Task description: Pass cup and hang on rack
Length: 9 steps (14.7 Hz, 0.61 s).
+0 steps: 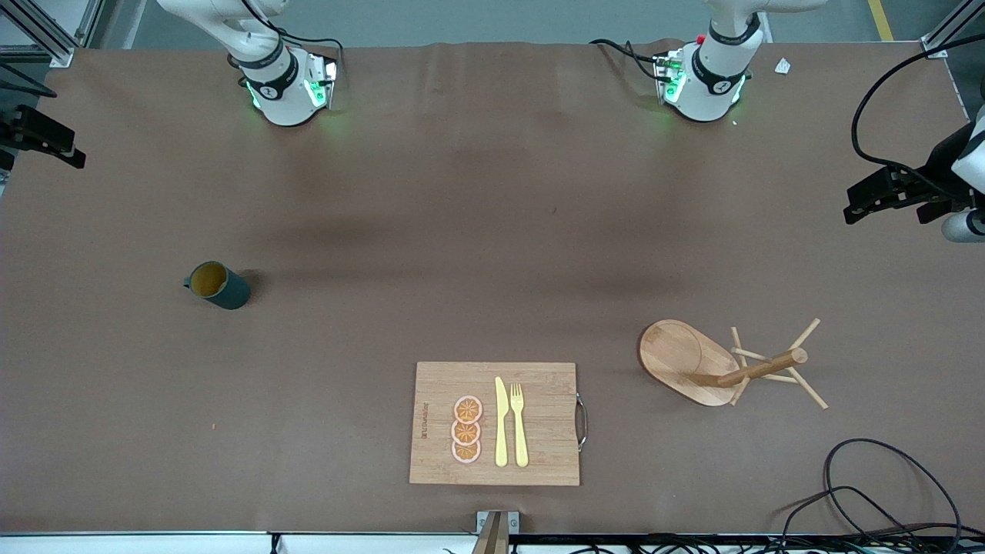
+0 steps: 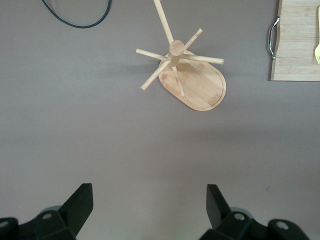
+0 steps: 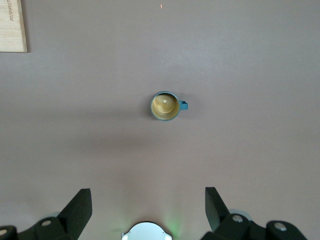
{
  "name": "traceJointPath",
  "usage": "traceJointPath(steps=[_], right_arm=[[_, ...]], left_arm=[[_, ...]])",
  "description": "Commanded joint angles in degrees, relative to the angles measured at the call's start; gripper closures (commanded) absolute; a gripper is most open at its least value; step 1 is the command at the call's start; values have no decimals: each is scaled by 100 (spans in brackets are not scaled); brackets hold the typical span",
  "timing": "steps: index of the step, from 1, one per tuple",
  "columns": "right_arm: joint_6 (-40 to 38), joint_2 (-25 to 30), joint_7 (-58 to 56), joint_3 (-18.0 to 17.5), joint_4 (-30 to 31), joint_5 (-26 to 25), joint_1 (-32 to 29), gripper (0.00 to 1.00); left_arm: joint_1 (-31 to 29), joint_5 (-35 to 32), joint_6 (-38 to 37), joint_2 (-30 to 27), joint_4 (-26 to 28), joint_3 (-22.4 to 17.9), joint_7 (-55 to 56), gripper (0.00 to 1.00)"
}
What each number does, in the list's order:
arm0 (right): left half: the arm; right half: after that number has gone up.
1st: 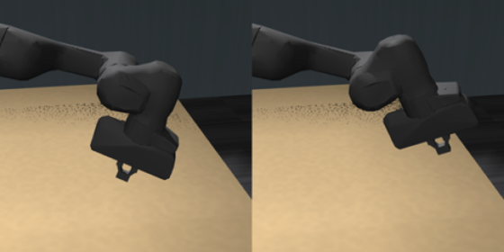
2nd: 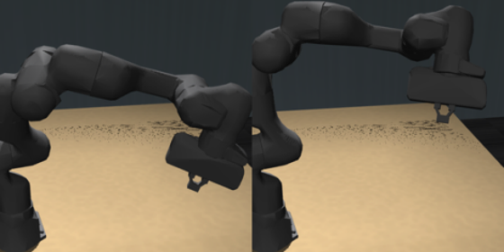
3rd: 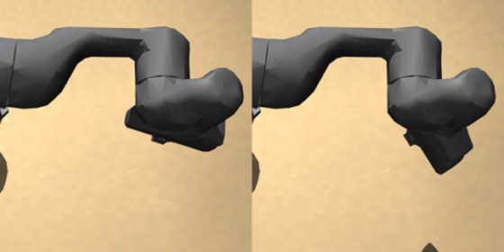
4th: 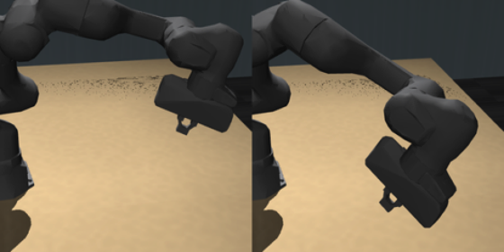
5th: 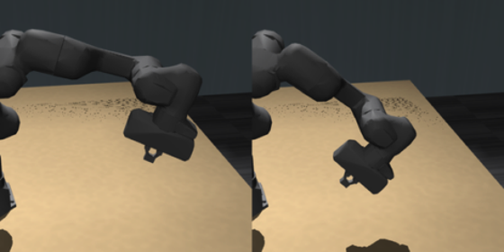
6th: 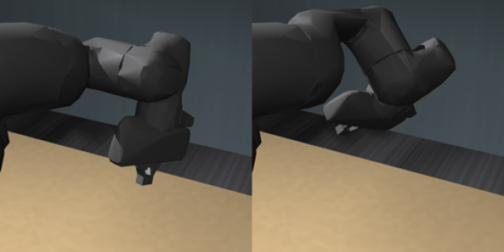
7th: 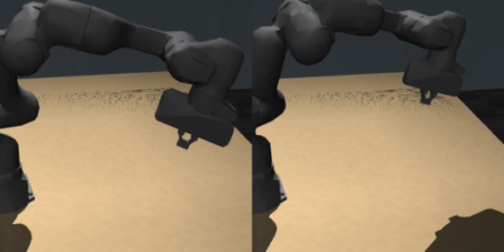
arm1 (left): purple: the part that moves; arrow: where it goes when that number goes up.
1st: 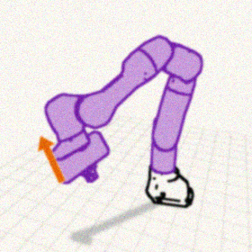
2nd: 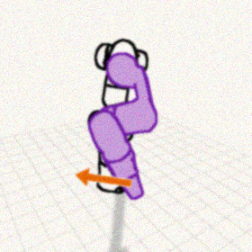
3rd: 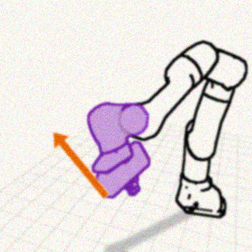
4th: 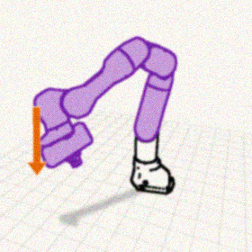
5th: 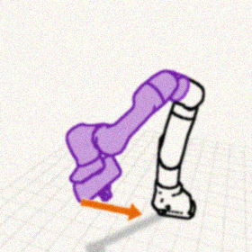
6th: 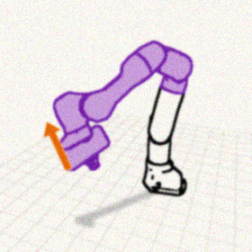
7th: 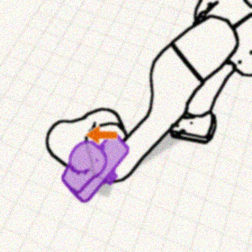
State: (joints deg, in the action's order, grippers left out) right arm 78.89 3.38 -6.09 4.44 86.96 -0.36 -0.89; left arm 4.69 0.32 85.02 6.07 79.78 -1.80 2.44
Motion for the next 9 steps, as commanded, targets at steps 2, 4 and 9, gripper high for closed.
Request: traceJointPath(steps=[2,4,9], right_arm=[[100,181,-67,-49,216,19,-86,0],[83,181,-6,-40,225,132,-95,0],[74,181,-6,-40,225,195,-165,0]], left_arm=[[23,-40,23,0,-24,-22,-59,0],[15,-40,23,0,-24,-22,-24,0],[15,-40,23,0,-24,-22,-42,0]])
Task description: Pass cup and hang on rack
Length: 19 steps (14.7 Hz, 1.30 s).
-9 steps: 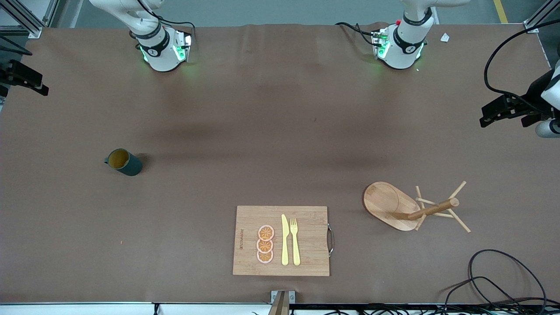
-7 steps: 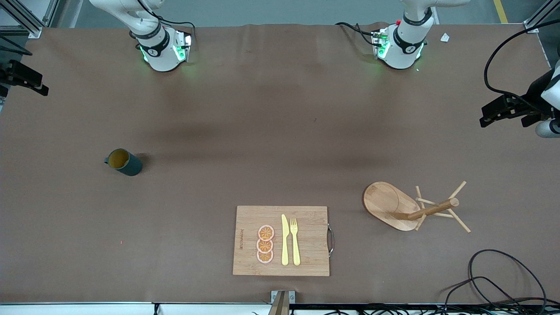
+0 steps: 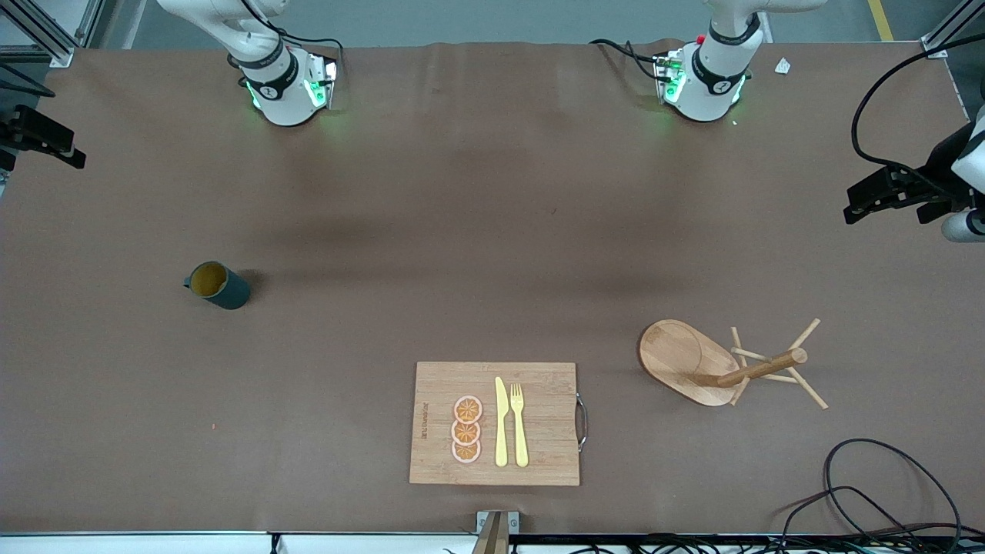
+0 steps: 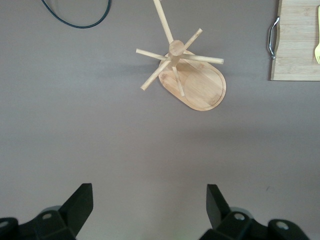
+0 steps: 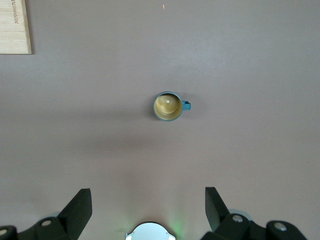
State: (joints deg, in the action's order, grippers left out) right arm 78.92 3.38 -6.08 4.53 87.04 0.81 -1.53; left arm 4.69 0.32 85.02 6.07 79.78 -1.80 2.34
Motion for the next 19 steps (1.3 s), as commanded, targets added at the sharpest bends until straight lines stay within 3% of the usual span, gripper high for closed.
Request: traceJointPath(steps=[1,6,14,19], right_arm=[[71,181,-7,-49,216,77,-102,0],[27,84,-16,-58,85,59,-111,0],[632,-1172,-121,-84,-30,33,-23,0],[1799,-1226,-1751,-67,1066,68,-31,0]], left_arm=[[23,-40,23,0,-24,-22,-32,0],[15,-40,23,0,-24,-22,-32,0],[23,-49,23,0,-24,-22,12,0],[23,-49,23,0,-24,-22,29,0]])
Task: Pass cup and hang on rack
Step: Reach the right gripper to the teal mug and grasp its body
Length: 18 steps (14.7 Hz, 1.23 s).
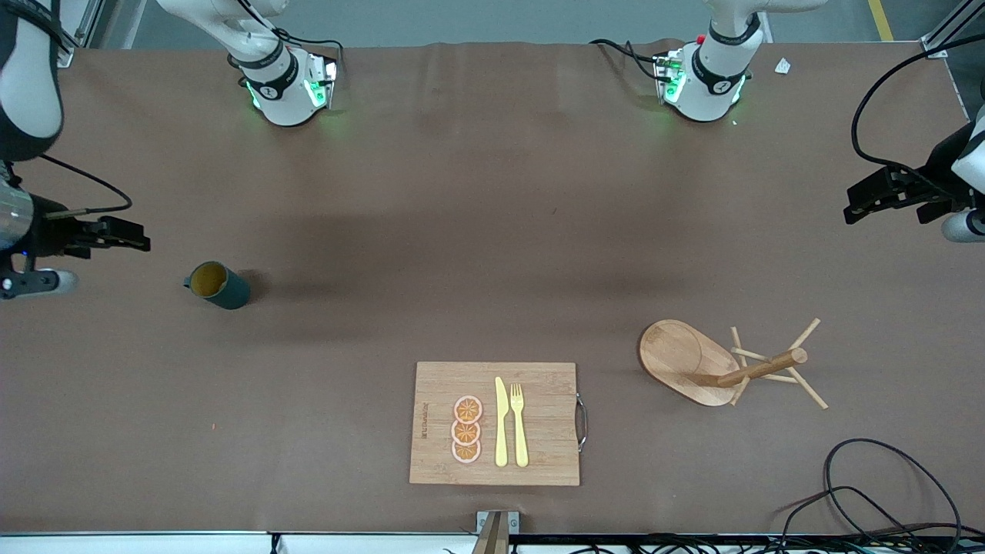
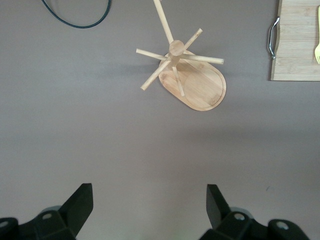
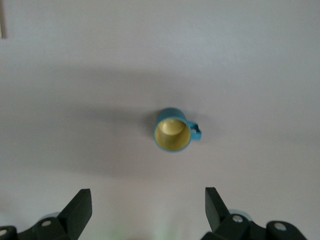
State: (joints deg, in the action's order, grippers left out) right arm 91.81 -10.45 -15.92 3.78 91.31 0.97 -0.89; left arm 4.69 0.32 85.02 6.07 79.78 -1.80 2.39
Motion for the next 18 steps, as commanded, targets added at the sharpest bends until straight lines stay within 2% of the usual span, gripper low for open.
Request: traceJointPath(steps=[1,8,10,13,15,18], right_arm=[[905,157,-1303,9,990,70,-218,0],[3813,-26,-3250,9,3057,158,-474,1],[4360,-333,-3513,9,3209,176,-483,3],[4521,-668,-3638,9,3235,185,-483,7],[4669,-713,-3638,9,3340,185,-483,20],[4662,-844,-3647,9,3358,176,-474,54]], left_arm=[[23,-49,23,0,-24,-22,24,0],[15,-40,23,0,-24,-22,-11,0],[15,-40,32,0,-24,-22,-20,0],[15,-40,23,0,-24,-22,-37,0],[15,-40,32,0,-24,-22,-37,0],[15,-40,23,0,-24,-22,-46,0]])
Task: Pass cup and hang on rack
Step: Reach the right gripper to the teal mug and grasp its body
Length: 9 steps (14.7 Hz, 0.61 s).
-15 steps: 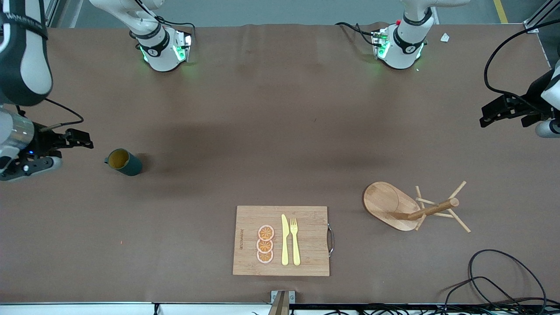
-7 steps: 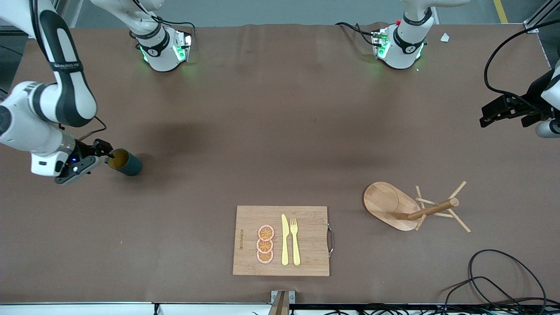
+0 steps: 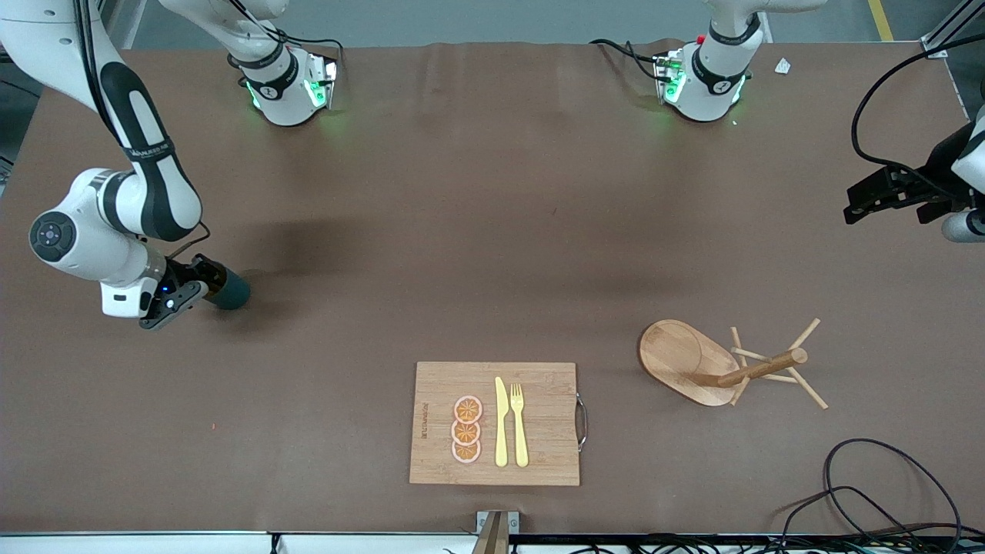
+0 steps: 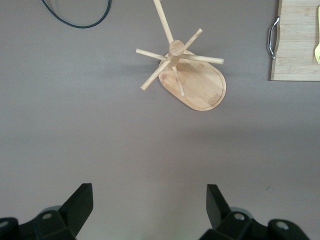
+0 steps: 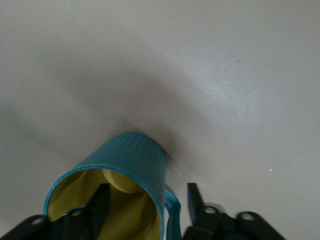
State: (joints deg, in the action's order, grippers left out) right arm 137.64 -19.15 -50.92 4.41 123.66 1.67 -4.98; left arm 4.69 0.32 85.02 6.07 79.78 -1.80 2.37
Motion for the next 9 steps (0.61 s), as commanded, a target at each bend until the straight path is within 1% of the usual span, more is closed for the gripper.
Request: traceJointPath(steps=[1,2,3,5,6,8,9], right_arm=[[44,8,-189,-54,123,106,-56,74],[26,8,-199,-54,123,106,-55,91],[17,8,-199,-54,114,106,-55,99],[-254,43,-103,-54,-17,106,-12,100],[-621,96,107,-54,-209,106,32,100],[-1753,227,1001,-63,-788,97,260,100],[-2115,332,1380,-71,-983,97,391,100]], left_arm=[[15,-40,23,-1,-24,-22,-44,0],[15,-40,23,-1,-24,-22,-53,0],[15,-40,23,-1,-24,-22,-53,0],[15,-40,23,-1,-24,-22,-53,0],[15,-40,23,-1,-24,-22,-61,0],[15,-40,23,-1,-24,-22,-61,0],[15,-40,23,-1,-24,-22,-61,0]])
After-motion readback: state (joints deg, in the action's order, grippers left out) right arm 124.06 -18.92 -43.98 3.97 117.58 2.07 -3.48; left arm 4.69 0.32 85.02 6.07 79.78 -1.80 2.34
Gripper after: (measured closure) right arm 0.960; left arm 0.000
